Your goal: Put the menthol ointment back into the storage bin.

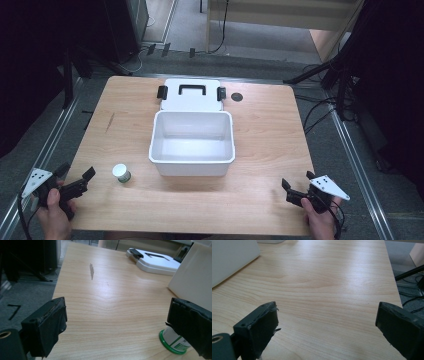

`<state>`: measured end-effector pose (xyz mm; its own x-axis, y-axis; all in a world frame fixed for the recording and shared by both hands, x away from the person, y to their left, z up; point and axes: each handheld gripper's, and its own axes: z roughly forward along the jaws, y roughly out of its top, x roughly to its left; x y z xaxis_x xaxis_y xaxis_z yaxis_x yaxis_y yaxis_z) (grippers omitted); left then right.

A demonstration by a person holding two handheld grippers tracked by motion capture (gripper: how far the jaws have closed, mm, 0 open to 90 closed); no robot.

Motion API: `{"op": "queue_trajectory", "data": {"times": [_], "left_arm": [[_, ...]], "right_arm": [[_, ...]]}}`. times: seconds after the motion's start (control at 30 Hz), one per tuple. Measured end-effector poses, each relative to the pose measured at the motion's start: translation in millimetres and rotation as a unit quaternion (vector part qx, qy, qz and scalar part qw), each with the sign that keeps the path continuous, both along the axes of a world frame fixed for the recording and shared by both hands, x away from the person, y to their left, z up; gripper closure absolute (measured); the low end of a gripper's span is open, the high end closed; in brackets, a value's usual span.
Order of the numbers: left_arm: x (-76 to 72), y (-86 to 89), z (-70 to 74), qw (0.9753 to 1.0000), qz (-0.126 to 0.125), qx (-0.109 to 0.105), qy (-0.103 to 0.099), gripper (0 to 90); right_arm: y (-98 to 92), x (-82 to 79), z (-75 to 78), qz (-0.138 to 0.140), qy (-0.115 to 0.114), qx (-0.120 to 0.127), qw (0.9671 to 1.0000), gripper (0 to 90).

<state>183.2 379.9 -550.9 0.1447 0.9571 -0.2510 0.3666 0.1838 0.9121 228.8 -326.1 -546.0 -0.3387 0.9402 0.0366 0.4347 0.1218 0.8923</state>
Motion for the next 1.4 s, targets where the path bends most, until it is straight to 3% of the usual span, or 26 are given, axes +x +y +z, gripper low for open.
{"op": "queue_trajectory", "data": {"times": [0.2,0.47,0.6,0.77,0.87,1.03,1.17,1.33,1.4], "left_arm": [[0.9,4.5,5.5,0.9999,-0.001,0.002,0.013,3.4],[3.2,-5.0,24.5,0.9984,-0.027,0.045,0.023,3.4],[4.6,-10.9,31.2,0.9971,-0.044,0.051,0.034,3.4],[7.6,-26.9,48.9,0.9900,-0.079,0.103,0.056,3.4],[11.1,-30.7,57.1,0.9859,-0.100,0.114,0.071,3.4],[19.0,-37.5,69.1,0.9733,-0.133,0.151,0.111,3.4],[23.6,-43.7,75.9,0.9643,-0.151,0.175,0.129,3.4],[28.2,-52.2,82.9,0.9504,-0.169,0.209,0.157,3.4],[29.6,-55.1,86.4,0.9465,-0.177,0.214,0.165,3.4]], "right_arm": [[1.0,0.6,0.0,0.001,0.007,-0.002,1.0000,4.8],[0.8,1.1,0.0,0.001,0.009,0.000,1.0000,4.8],[0.7,1.1,0.0,0.000,0.009,-0.001,1.0000,5.0],[0.4,1.6,-0.2,-0.002,0.009,0.000,1.0000,5.2],[0.2,1.4,-0.2,-0.003,0.009,0.000,1.0000,5.4],[0.7,1.5,-0.1,-0.002,0.011,-0.003,0.9999,5.4],[0.8,1.5,-0.1,-0.002,0.011,-0.002,0.9999,5.5],[0.5,1.5,-0.1,-0.001,0.011,-0.001,0.9999,5.8],[0.5,1.6,-0.2,-0.001,0.011,-0.001,0.9999,5.8]]}}
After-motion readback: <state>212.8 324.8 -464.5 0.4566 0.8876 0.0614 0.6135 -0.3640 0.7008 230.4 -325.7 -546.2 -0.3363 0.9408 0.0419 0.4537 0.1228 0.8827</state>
